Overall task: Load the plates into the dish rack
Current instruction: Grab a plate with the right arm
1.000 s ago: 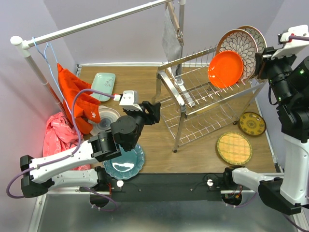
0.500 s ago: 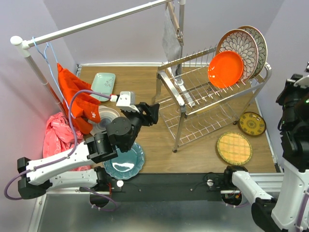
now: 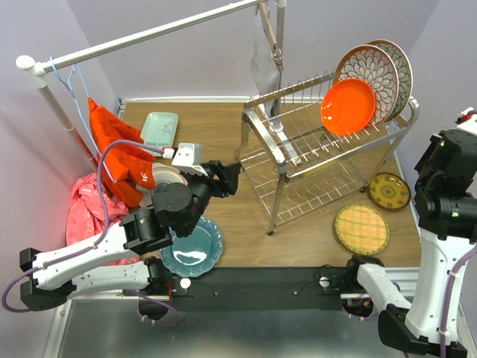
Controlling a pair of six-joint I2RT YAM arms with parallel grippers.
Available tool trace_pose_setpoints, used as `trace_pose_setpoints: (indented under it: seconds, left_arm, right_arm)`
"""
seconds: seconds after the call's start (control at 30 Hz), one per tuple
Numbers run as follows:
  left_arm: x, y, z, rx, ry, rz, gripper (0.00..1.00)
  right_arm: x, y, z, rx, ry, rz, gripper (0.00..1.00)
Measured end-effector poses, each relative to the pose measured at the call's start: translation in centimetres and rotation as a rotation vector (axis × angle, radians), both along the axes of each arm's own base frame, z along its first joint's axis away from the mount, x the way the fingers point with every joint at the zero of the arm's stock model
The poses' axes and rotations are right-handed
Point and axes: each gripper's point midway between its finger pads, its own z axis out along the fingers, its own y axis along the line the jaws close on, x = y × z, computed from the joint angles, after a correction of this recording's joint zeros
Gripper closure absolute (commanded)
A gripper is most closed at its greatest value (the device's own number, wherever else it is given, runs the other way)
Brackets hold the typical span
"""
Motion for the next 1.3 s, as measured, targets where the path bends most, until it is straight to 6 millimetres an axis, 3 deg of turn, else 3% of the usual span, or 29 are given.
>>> trace_pose_setpoints:
  seconds: [0.13,0.23,0.47,0.6,0.7,0.9,1.1,1.3]
  left_arm:
    - [-0.1,0.4,0.3,0.01,-0.013,0.001,0.32]
    - [0.0,0.5,0.1,0.03,-0.018,0.002,0.32]
    - [0.2,0.8,-0.2,0.072,-0.027,0.008,0.31]
    - [0.4,0.7,-0.4,0.122,-0.03,0.001,0.31]
    - [0.5,0.6,-0.4,0.153,-0.032,-0.002,0.31]
    - [0.6,0.6,-0.3,0.188,-0.04,-0.011,0.31]
    - [0.6,0.8,-1.0,0.219,-0.03,-0.016,0.3]
    - [0.6,0.8,-1.1,0.221,-0.027,-0.019,0.31]
  right_arm:
    - [-0.3,-0.8,-1.7,0.061,-0.001,-0.069,0.66]
    - [-0.4,-1.1,-4.0,0.115,0.029,-0.112,0.66]
    - [1.0,-0.9,-8.7,0.221,0.109,-0.144,0.55]
    - [0.8,-0.8,-13.3,0.281,0.208,-0.184,0.5]
    - [0.5,-0.9,-15.1,0.318,0.243,-0.217,0.46]
    - [0.6,-1.9,-16.4,0.369,0.25,-0.257,0.42]
    - [0.5,-5.3,-19.3,0.454,0.309,-0.294,0.46]
    - [2.1,-4.5,-20.8,0.453,0.379,-0.104,0.43]
